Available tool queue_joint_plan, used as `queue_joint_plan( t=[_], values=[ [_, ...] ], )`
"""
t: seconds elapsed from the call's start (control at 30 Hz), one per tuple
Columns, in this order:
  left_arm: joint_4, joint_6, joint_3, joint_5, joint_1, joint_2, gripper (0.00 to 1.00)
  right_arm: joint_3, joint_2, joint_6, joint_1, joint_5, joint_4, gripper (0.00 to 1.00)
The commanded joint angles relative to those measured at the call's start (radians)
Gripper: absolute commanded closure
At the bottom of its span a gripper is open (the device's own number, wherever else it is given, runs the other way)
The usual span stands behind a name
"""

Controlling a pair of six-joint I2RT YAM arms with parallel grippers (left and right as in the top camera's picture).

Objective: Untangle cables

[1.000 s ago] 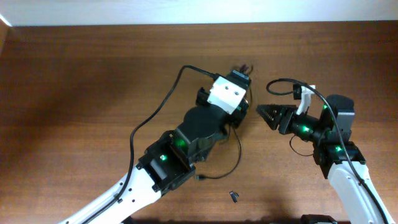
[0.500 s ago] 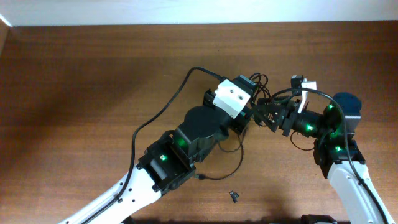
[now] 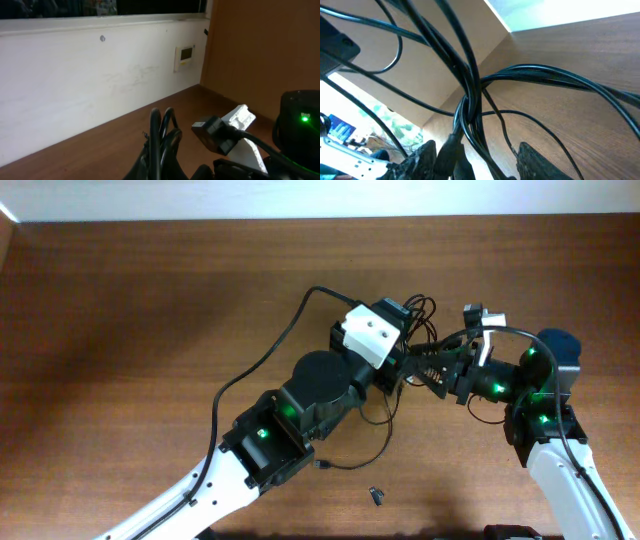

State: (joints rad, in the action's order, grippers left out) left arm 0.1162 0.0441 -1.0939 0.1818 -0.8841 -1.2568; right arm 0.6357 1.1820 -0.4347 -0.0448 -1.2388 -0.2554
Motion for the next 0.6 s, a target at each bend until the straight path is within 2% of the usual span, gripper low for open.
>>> queue_joint_plan(
  t=[0.0, 0.27, 0.37, 0.4, 0.5, 0.57],
  values=[
    [0.014, 0.024, -0.005, -0.023, 0.003, 0.006, 1.00, 0.004, -0.001, 0.012, 0.006, -0.034, -0.003, 0.52],
    [0.026, 0.024, -0.005, -0.029, 0.003, 0.006, 1.00, 0.004, -0.001, 0.059, 0.093, -0.035, -0.004, 0.54],
    [0.024, 0.023, -0.005, -0.028, 0.003, 0.006, 1.00, 0.004, -0.001, 0.061, 0.105, -0.025, -0.004, 0.87],
    [0.023, 0.023, -0.005, -0.028, 0.003, 0.006, 1.00, 0.004, -0.001, 0.061, 0.105, -0.025, -0.004, 0.93],
    [0.010, 0.023, -0.005, 0.023, 0.003, 0.006, 1.00, 0.004, -0.001, 0.061, 0.103, -0.021, -0.004, 0.95],
    [-0.027, 0.019, -0.005, 0.168, 0.003, 0.006, 1.00, 0.004, -0.001, 0.061, 0.103, -0.021, -0.004, 0.96]
  ],
)
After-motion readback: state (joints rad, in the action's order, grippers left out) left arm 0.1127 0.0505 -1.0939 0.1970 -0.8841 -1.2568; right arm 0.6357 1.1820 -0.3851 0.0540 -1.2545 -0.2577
